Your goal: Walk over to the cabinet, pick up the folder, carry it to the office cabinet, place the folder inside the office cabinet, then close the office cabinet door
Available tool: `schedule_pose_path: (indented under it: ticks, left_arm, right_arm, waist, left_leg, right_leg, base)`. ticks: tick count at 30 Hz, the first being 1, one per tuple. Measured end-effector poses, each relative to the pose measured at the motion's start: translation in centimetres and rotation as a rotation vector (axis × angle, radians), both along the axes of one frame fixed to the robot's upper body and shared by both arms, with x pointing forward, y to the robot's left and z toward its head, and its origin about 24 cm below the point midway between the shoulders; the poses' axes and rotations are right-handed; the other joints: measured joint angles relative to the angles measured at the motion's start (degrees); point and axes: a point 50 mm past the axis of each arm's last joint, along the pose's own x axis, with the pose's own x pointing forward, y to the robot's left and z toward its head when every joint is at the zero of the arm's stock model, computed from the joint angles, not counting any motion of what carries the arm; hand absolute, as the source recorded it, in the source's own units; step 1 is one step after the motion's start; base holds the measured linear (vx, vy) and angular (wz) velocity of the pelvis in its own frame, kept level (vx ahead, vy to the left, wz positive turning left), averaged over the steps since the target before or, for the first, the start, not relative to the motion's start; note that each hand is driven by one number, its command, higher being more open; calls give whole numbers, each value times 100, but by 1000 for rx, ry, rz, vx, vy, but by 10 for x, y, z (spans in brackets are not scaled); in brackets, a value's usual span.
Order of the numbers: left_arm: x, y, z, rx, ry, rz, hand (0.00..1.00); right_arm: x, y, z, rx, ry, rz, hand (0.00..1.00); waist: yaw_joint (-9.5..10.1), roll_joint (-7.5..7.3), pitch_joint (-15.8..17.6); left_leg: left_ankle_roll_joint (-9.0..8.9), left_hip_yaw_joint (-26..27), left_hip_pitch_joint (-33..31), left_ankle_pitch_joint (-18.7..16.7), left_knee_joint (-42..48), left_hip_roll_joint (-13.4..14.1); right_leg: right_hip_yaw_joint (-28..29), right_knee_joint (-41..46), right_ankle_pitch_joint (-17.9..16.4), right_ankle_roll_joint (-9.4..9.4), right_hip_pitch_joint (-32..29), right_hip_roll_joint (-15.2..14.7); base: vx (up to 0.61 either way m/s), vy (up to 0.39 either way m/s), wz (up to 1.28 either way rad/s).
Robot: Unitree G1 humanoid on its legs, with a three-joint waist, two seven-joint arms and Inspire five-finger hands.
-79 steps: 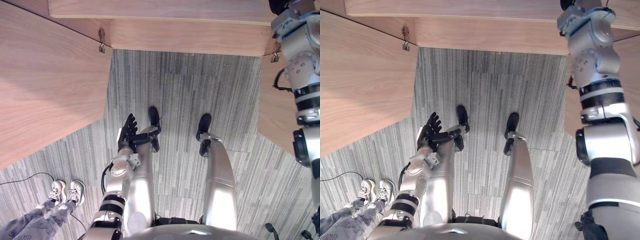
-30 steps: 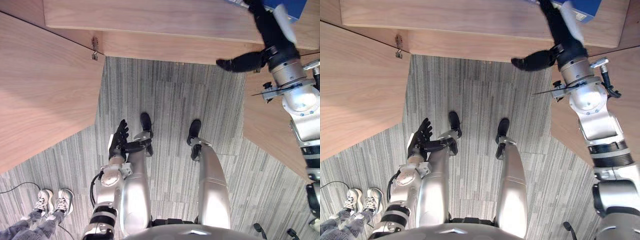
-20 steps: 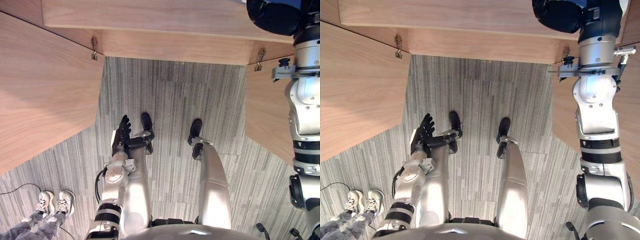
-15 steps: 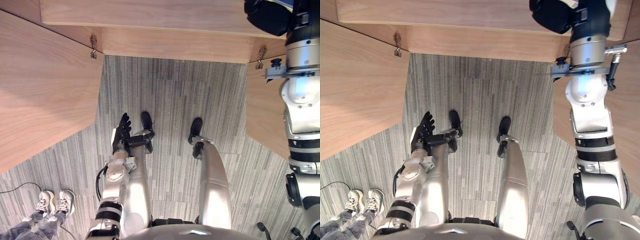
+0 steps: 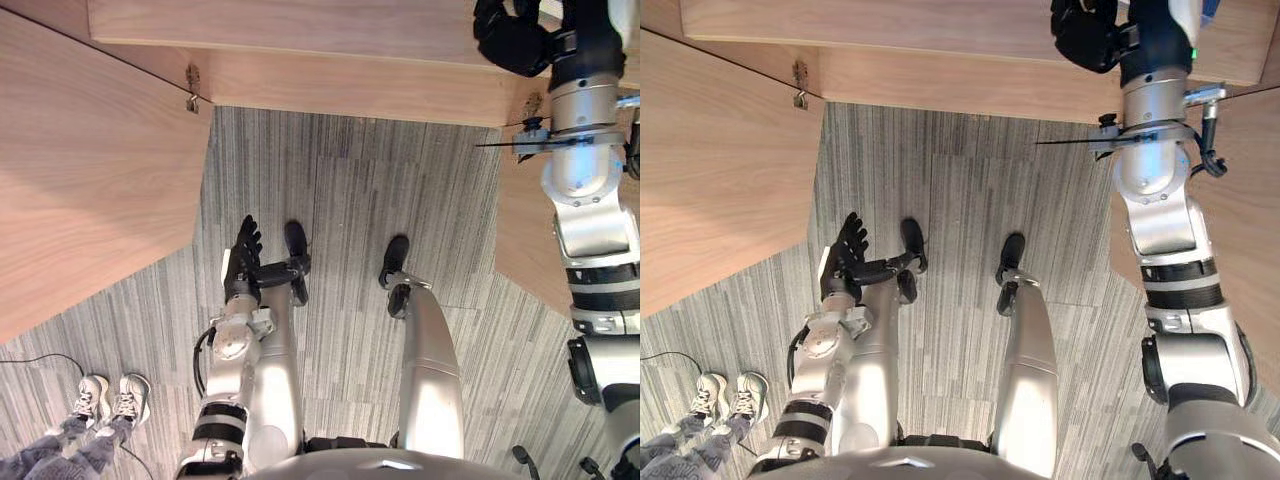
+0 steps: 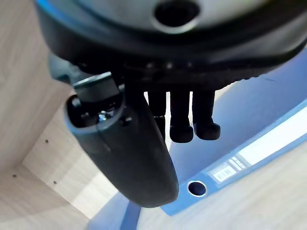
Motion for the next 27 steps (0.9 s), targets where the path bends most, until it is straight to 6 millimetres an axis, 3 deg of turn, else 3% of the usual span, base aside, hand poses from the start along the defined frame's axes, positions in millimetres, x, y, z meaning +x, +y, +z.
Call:
schedule_pose_path:
  ticks: [14,19,27]
  left_arm:
    - [-19,9,-1,30,3,9,100]
    - [-18,8,11,32,-51,-6,100]
    - [-19,0,20,0,-93,-33,100]
  right_arm:
    - [25,-19,7,52,81,-105,0]
    - [26,-32,15,87,75,-128,0]
    - [26,-41,20,99,62,-163,0]
  waist:
    - [56,52,29]
    - [61,194,106]
    - [55,284,161]
  left_leg:
    - [-1,-21,-115,8,-89,-89]
    - [-2,-77,-197,44,-96,-133]
    - [6,-122,-366,108,-51,-138]
  right_leg:
    - [-82,-139,15,25,-52,-71]
    - [-155,-122,7,38,-93,-117]
    - [-162,35,5,39,-298,-143]
  base:
    - [15,7,2]
    - [8,7,7]
    - [-5,-3,1]
